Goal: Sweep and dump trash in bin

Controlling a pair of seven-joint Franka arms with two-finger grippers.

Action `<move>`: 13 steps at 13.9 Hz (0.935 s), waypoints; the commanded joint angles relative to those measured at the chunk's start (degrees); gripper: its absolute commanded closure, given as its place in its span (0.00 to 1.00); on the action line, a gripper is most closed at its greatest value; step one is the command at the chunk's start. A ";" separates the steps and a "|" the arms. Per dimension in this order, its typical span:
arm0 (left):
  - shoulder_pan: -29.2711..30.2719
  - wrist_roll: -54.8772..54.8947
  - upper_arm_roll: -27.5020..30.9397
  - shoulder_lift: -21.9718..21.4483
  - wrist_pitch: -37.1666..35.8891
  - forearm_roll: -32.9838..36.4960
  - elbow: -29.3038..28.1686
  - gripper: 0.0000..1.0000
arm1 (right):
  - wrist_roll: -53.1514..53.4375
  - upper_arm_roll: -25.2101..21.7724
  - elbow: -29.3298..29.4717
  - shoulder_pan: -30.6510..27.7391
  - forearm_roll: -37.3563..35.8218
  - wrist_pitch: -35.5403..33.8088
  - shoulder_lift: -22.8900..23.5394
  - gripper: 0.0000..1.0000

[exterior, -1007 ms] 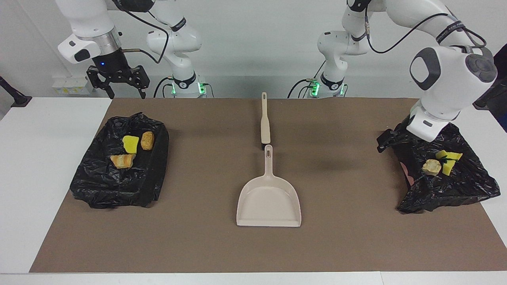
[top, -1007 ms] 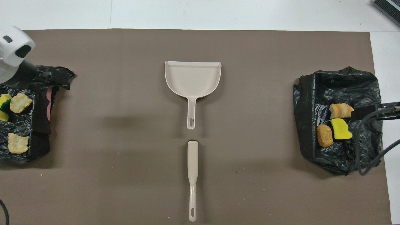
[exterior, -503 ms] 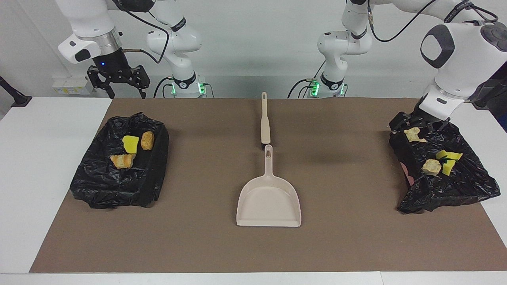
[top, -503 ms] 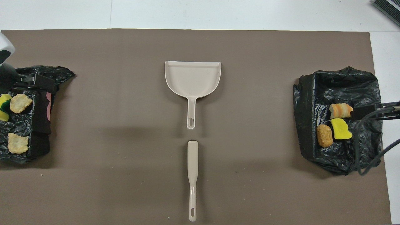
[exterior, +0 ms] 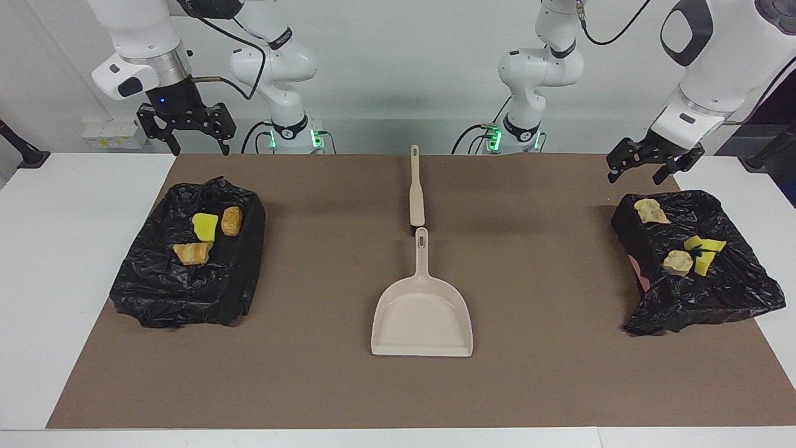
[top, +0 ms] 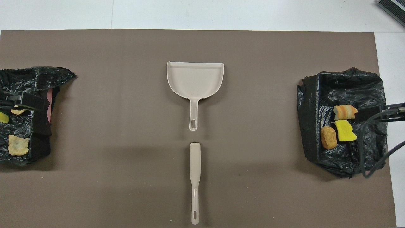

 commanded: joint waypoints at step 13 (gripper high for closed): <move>-0.50 0.65 0.32 -1.92 0.73 0.86 -2.28 0.00 | -1.36 -0.14 -0.05 0.04 -0.05 -1.26 -0.44 0.00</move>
